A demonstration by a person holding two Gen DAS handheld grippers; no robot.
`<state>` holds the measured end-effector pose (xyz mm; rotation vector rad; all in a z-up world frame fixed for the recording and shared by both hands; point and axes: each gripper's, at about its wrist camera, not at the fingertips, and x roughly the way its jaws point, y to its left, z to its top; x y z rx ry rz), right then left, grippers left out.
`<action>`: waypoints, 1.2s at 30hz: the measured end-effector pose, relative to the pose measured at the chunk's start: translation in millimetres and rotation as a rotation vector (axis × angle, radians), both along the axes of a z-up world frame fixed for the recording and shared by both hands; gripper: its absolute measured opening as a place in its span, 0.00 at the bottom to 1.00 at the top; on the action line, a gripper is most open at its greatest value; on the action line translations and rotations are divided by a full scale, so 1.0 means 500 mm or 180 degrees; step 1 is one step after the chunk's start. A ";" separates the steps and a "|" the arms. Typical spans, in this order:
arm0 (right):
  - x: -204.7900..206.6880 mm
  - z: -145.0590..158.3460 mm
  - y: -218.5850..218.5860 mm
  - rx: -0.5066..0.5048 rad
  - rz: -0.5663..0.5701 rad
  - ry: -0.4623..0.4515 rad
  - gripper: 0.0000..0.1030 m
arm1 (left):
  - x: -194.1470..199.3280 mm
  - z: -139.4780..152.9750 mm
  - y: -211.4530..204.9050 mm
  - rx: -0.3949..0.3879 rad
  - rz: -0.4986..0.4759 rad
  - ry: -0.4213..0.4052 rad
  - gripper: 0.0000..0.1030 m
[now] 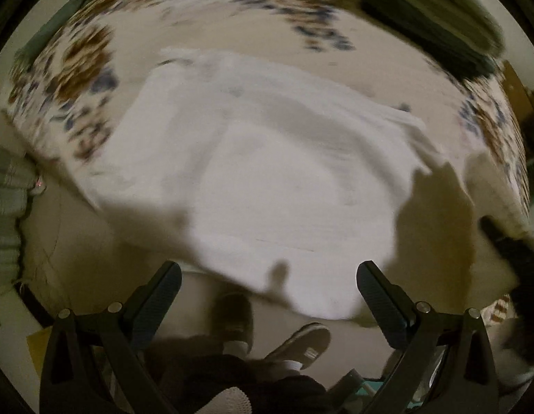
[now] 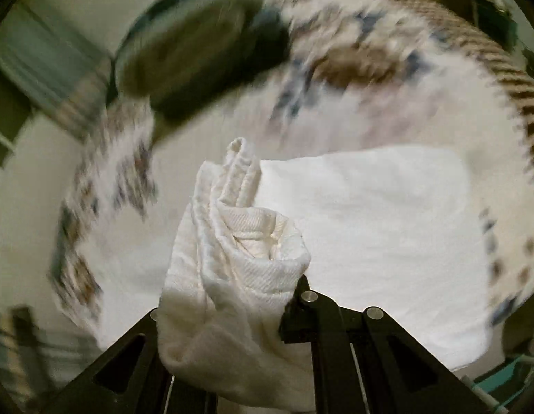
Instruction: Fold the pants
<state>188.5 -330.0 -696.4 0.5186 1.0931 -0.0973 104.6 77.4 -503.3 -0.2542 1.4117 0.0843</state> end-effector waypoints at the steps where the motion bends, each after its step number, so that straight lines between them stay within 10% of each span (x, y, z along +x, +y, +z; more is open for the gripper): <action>1: 0.007 -0.031 0.030 -0.0074 0.0051 0.0082 0.10 | -0.003 -0.008 0.021 0.0030 0.0052 0.0020 1.00; 5: 0.023 -0.116 0.115 -0.0318 0.0187 0.0433 0.16 | -0.019 -0.033 0.091 0.0073 0.0240 0.0059 1.00; 10: 0.031 -0.106 0.159 0.0164 0.0482 0.0560 0.60 | -0.033 -0.050 0.148 0.0073 0.0502 0.0073 1.00; 13: 0.015 -0.082 0.102 0.0797 0.0242 0.0444 0.60 | -0.044 -0.054 0.178 0.0027 0.0685 0.0035 1.00; 22: 0.033 -0.188 0.067 0.0469 0.0261 0.1182 0.60 | -0.038 -0.115 0.250 -0.0432 0.1554 -0.0214 0.99; 25: 0.039 -0.169 0.076 0.0381 0.0312 0.1094 0.60 | -0.023 -0.126 0.277 -0.0608 0.1837 -0.0406 0.76; 29: 0.052 -0.160 0.076 0.0317 0.0300 0.1105 0.60 | -0.008 -0.103 0.276 -0.0669 0.1836 -0.0600 0.19; 36: 0.054 -0.138 0.070 0.0286 0.0297 0.1114 0.60 | 0.026 0.057 0.226 -0.0577 0.1354 -0.1480 0.10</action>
